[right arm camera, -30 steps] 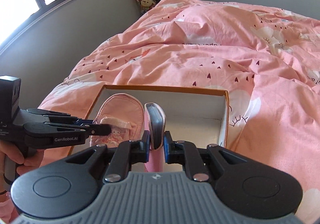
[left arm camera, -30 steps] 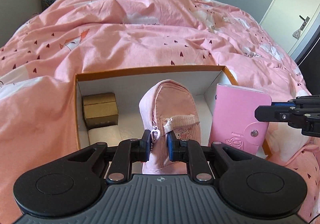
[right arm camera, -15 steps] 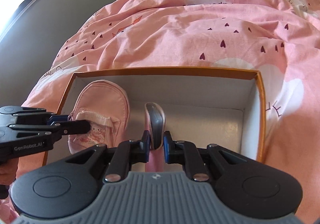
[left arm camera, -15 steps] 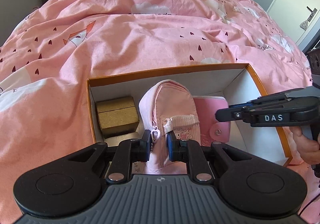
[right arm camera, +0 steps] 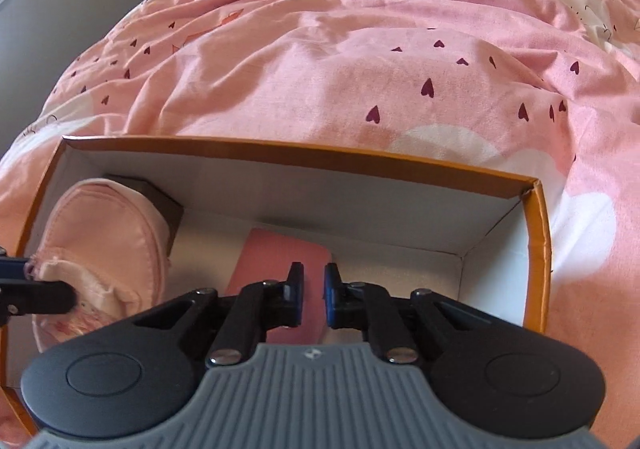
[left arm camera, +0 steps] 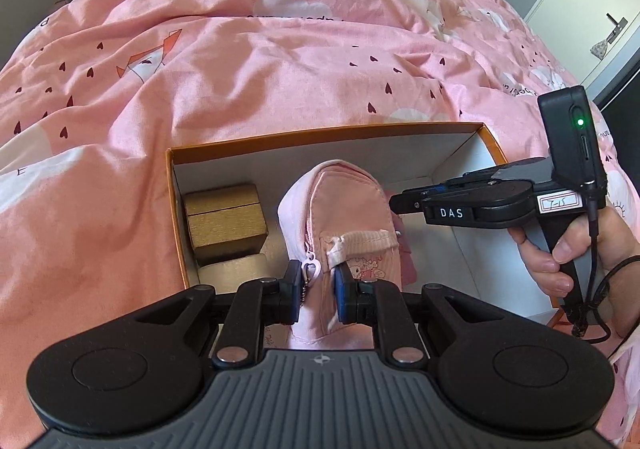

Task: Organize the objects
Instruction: 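Carry the pink backpack and pink wallet over the orange box with both tools, then open the right tool to drop the wallet while the left lowers the backpack into the box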

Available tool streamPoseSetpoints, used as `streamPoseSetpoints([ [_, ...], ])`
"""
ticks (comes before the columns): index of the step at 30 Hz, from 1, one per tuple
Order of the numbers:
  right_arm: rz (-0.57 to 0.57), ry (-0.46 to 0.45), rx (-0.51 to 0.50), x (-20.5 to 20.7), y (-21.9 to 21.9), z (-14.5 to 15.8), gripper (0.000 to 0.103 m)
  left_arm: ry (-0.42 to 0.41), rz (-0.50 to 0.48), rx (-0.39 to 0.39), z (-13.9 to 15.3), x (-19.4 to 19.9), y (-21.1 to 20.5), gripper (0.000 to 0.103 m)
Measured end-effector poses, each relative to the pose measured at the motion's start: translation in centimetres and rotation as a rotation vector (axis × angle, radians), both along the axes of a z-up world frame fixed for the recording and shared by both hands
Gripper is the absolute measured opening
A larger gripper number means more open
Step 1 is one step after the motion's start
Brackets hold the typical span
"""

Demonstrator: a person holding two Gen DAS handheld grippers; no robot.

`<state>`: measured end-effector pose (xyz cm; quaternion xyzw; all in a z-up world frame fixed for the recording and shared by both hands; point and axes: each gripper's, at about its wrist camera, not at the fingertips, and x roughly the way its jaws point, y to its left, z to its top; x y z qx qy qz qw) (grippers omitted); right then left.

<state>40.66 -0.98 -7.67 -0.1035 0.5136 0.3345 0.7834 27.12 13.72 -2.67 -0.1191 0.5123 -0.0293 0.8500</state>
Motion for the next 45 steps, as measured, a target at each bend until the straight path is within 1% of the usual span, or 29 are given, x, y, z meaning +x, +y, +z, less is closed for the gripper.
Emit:
streamPoseSetpoints([
  [4, 0.065, -0.018, -0.034, -0.6, 0.0, 0.1, 0.013, 0.005, 0.009, 0.011, 0.4, -0.6, 0.2, 0.018],
  [5, 0.098, -0.024, -0.040, -1.0, -0.1, 0.3, 0.015, 0.007, 0.009, 0.016, 0.4, -0.7, 0.1, 0.018],
  [6, 0.127, -0.026, -0.048, -1.4, -0.1, 0.5, 0.026, 0.009, 0.008, 0.023, 0.5, -0.8, 0.1, 0.018],
  [8, 0.183, -0.027, -0.071, -2.3, -0.2, 0.8, 0.039, 0.009, 0.007, 0.029, 0.5, -0.9, 0.0, 0.018],
  [10, 0.239, -0.021, -0.105, -3.2, 0.0, 0.6, 0.039, 0.008, 0.008, 0.034, 0.5, -1.1, 0.0, 0.018],
  [12, 0.280, -0.014, -0.132, -4.0, 0.1, 0.3, 0.046, 0.008, 0.009, 0.039, 0.5, -1.2, 0.0, 0.018],
  [13, 0.299, -0.015, -0.145, -4.4, 0.2, 0.1, 0.047, 0.010, 0.010, 0.042, 0.4, -1.2, 0.0, 0.018],
  [15, 0.325, -0.018, -0.166, -4.9, 0.3, -0.2, 0.053, 0.014, 0.012, 0.050, 0.3, -1.3, 0.0, 0.018],
  [22, 0.402, -0.028, -0.230, -5.5, 1.1, -1.4, 0.055, 0.017, 0.013, 0.078, 0.3, -1.5, 0.0, 0.018],
  [26, 0.462, -0.064, -0.268, -5.8, 1.8, -1.9, 0.055, 0.018, 0.014, 0.090, 0.2, -1.3, 0.2, 0.018],
  [28, 0.485, -0.047, -0.275, -5.6, 2.1, -2.4, 0.055, 0.019, 0.014, 0.097, 0.0, -1.3, 0.3, 0.018],
  [30, 0.496, -0.052, -0.286, -5.5, 2.3, -2.7, 0.057, 0.022, 0.014, 0.095, 0.0, -1.2, 0.4, 0.019],
  [32, 0.519, -0.074, -0.274, -5.4, 2.4, -2.7, 0.057, 0.023, 0.016, 0.093, 0.0, -1.1, 0.5, 0.019],
  [33, 0.535, -0.093, -0.267, -5.5, 2.4, -2.7, 0.055, 0.021, 0.017, 0.088, 0.0, -1.1, 0.6, 0.019],
  [35, 0.572, -0.128, -0.259, -5.8, 2.5, -2.6, 0.053, 0.020, 0.020, 0.065, 0.2, -1.1, 0.9, 0.019],
  [37, 0.603, -0.143, -0.250, -6.0, 2.6, -2.7, 0.053, 0.015, 0.027, 0.048, 0.5, -1.1, 1.3, 0.019],
  [40, 0.629, -0.149, -0.223, -6.4, 2.8, -2.6, 0.052, 0.005, 0.040, 0.055, 1.1, -1.0, 1.6, 0.018],
  [42, 0.639, -0.144, -0.201, -6.6, 3.1, -2.5, 0.048, 0.003, 0.044, 0.063, 1.3, -0.9, 1.7, 0.019],
  [45, 0.633, -0.126, -0.168, -6.7, 3.7, -2.4, 0.048, 0.004, 0.045, 0.071, 1.5, -0.9, 1.7, 0.019],
])
